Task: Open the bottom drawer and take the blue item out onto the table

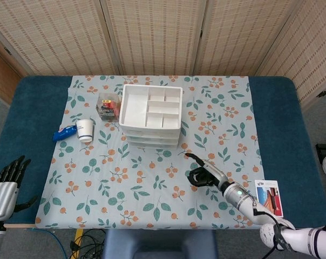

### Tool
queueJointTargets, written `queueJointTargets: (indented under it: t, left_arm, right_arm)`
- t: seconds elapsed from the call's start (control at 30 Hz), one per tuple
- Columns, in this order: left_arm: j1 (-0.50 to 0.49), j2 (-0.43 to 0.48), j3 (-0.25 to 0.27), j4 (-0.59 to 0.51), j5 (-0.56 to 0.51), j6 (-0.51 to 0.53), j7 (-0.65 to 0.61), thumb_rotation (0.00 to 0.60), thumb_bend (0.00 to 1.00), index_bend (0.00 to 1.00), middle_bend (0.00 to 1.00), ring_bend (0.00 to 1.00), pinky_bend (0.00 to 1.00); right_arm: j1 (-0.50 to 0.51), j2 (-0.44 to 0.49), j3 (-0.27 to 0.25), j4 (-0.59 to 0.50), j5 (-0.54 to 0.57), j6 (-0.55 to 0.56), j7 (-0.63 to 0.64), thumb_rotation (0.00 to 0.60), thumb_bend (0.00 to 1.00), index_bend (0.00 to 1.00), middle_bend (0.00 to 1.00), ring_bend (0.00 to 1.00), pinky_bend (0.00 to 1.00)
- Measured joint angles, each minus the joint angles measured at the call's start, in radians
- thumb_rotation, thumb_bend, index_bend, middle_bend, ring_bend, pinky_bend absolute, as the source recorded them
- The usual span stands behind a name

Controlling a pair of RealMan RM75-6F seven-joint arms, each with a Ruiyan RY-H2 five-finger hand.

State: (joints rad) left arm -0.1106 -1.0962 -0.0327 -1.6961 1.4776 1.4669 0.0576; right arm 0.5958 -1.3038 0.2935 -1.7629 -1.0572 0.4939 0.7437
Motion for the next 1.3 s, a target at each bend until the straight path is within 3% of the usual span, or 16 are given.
queueJointTargets:
  t: [0.3, 0.57, 1.3]
  left_arm:
    - [-0.002, 0.003, -0.003, 0.004, -0.007, -0.011, 0.001, 0.600, 0.18, 0.04, 0.00, 0.03, 0.09]
    - [-0.002, 0.005, -0.006, 0.015, -0.018, -0.018, -0.011, 0.600, 0.18, 0.04, 0.00, 0.03, 0.09]
    - [0.007, 0.016, -0.011, 0.037, -0.033, -0.020, -0.039, 0.600, 0.18, 0.04, 0.00, 0.03, 0.09]
  right_arm:
    - [0.105, -0.146, 0.086, 0.183, 0.129, -0.171, 0.120, 0.600, 0.53, 0.00, 0.73, 0.94, 1.00]
    - [0.200, -0.262, 0.120, 0.335, 0.222, -0.258, 0.136, 0.600, 0.53, 0.00, 0.73, 0.95, 1.00]
    - [0.408, -0.422, 0.090, 0.571, 0.451, -0.296, 0.067, 0.600, 0.53, 0.00, 0.73, 0.94, 1.00]
